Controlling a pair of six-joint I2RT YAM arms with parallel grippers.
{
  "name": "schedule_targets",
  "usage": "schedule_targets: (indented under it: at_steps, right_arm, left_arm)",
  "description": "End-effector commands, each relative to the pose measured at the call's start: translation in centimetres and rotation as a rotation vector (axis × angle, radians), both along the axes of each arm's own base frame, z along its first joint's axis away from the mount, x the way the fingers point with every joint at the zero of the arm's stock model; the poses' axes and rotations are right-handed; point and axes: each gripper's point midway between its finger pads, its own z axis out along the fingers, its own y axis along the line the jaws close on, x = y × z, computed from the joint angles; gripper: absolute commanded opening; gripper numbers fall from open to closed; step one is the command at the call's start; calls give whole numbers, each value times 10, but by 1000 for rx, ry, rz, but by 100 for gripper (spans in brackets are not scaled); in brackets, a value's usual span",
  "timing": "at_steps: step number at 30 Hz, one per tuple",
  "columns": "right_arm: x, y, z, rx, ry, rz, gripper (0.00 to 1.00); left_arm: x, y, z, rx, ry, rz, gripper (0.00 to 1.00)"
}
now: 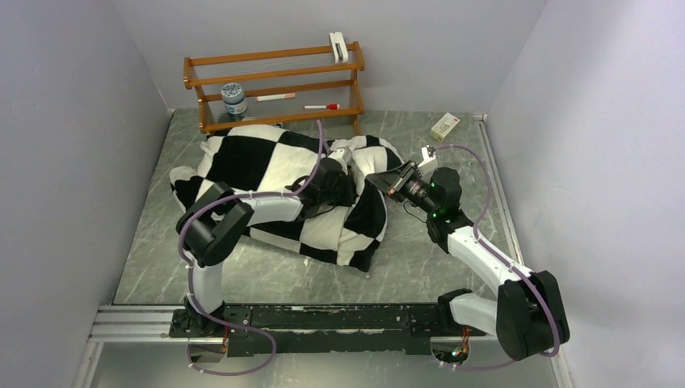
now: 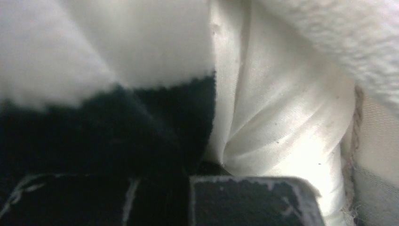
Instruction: Put the pillow into the pillowcase
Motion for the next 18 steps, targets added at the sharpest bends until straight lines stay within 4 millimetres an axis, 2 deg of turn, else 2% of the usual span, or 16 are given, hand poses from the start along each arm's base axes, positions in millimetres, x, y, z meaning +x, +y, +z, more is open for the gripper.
schedule_targets:
  at_steps: [1, 3, 4, 5, 7, 9, 10, 11, 13, 14, 16, 18]
  right_arm:
    - [-54, 14, 149, 231, -398, 204, 0]
    - [-54, 13, 149, 249, -401, 202, 0]
    - [-51, 13, 141, 251, -387, 193, 0]
    - [-44, 13, 125, 242, -345, 174, 0]
    - [-28, 11, 78, 162, -243, 111, 0]
    - [-10, 3, 27, 21, -137, 25, 0]
    - [-4, 0, 10, -39, -112, -2, 0]
    - [0, -2, -2, -77, -85, -12, 3]
    - [4, 2, -13, -95, -62, 18, 13]
    - [4, 6, -12, -84, -59, 51, 18]
    - [1, 16, -9, -51, -58, 115, 29]
    - [-2, 21, -3, -7, -61, 147, 37]
  left_arm:
    - [-29, 27, -122, 104, 193, 56, 5]
    - [-33, 26, -130, 81, 211, 61, 5]
    - [-33, 23, -127, 63, 216, 58, 5]
    - [-33, 21, -119, 45, 218, 52, 5]
    - [-31, 18, -84, -6, 206, 32, 5]
    - [-25, 18, -30, -56, 155, 14, 9]
    - [-21, 20, 4, -81, 122, 5, 14]
    - [-24, 22, 27, -88, 113, -13, 18]
    - [-28, 31, 61, -99, 103, -39, 26]
    - [-33, 36, 75, -107, 95, -45, 31]
    - [-39, 48, 96, -114, 60, -26, 36]
    - [-42, 62, 104, -95, 26, 11, 39]
